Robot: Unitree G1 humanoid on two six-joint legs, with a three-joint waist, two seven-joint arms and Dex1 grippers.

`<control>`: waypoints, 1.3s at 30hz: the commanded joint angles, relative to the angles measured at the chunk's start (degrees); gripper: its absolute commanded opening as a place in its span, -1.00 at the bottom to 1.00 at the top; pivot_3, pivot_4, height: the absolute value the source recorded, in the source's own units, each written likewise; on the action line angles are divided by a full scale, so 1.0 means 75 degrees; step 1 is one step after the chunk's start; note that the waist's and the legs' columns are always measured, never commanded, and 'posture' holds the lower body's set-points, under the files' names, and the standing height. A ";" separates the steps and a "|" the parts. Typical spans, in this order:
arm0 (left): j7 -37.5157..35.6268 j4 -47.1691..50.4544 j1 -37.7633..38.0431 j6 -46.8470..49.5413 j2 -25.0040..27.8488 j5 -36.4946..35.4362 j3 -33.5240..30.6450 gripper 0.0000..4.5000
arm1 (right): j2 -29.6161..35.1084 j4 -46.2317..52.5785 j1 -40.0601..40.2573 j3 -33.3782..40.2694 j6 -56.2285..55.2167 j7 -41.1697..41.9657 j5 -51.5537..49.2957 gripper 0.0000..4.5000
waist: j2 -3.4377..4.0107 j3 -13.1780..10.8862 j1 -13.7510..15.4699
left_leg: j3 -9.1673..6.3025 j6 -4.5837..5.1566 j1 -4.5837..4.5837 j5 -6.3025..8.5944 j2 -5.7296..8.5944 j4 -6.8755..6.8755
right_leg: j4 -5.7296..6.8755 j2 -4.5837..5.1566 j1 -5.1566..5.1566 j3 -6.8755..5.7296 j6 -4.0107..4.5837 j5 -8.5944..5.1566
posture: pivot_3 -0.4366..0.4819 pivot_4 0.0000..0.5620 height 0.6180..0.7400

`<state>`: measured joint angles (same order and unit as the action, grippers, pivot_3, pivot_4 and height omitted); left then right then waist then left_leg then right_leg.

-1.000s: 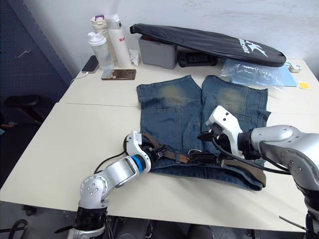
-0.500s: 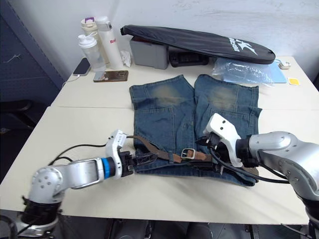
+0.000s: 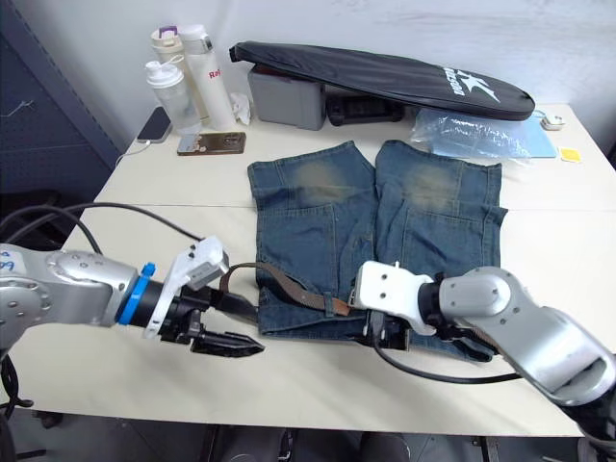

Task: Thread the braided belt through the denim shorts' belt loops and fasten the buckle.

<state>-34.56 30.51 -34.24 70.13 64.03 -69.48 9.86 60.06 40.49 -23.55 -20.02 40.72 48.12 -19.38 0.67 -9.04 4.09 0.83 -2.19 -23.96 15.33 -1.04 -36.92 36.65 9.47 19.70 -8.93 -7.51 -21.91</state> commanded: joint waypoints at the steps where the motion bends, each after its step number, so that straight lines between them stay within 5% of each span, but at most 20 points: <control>1: -0.1598 -0.0124 -0.0207 -0.0961 0.0242 0.1455 0.0446 1.00 | -0.0152 0.0034 -0.0028 -0.0380 -0.0755 -0.0021 0.0988 0.76 | -0.0001 -0.0008 -0.0025 | 0.0003 0.0000 0.0000 0.0000 -0.0002 -0.0001 | 0.0001 0.0000 0.0000 0.0002 0.0000 0.0000 | -0.05 -0.47 -0.56; 6: -0.2602 -0.0219 -0.0069 -0.1509 0.0337 0.2612 0.0722 1.00 | -0.0514 -0.0194 0.0026 -0.0533 -0.1084 -0.0039 0.1702 -0.25 | -0.0005 -0.0022 -0.0127 | 0.0004 0.0005 -0.0001 -0.0002 -0.0011 -0.0006 | 0.0025 -0.0002 0.0008 0.0001 0.0000 0.0000 | -0.05 -0.47 -0.56; 30: -0.2232 -0.0040 0.0519 -0.1489 -0.1036 0.3873 0.0452 1.00 | -0.1373 -0.0838 0.0229 -0.0427 -0.1370 0.0459 0.2646 -0.25 | -0.0007 -0.0025 -0.0165 | -0.0005 0.0017 0.0042 -0.0006 -0.0010 -0.0013 | 0.0061 0.0002 -0.0028 0.0005 0.0001 0.0000 | -0.05 -0.47 -0.56; 33: -0.2227 -0.0133 0.0753 -0.1557 -0.1025 0.3968 0.0301 0.73 | -0.1395 -0.0519 0.0213 -0.0152 -0.0994 0.0589 0.2361 -0.27 | -0.0006 -0.0024 -0.0182 | -0.0006 0.0017 0.0042 -0.0006 -0.0011 -0.0015 | 0.0064 0.0002 -0.0027 0.0005 0.0001 0.0000 | -0.05 -0.47 -0.56; 39: -0.2124 -0.0324 0.0925 -0.1914 -0.1268 0.4446 0.0496 -0.58 | -0.1355 -0.0106 0.0193 0.0105 -0.0482 0.0724 0.2106 -0.27 | -0.0006 -0.0024 -0.0179 | -0.0005 0.0017 0.0053 -0.0006 -0.0011 -0.0018 | 0.0070 0.0002 -0.0037 0.0007 0.0001 0.0000 | -0.05 -0.47 -0.56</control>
<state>-50.82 28.20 -27.57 57.57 55.44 -37.73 13.57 49.90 37.04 -21.79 -21.05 36.40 53.20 -2.59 0.63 -9.23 2.74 0.79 -2.06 -23.56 15.29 -1.12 -37.06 37.18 9.48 19.42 -8.87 -7.50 -21.91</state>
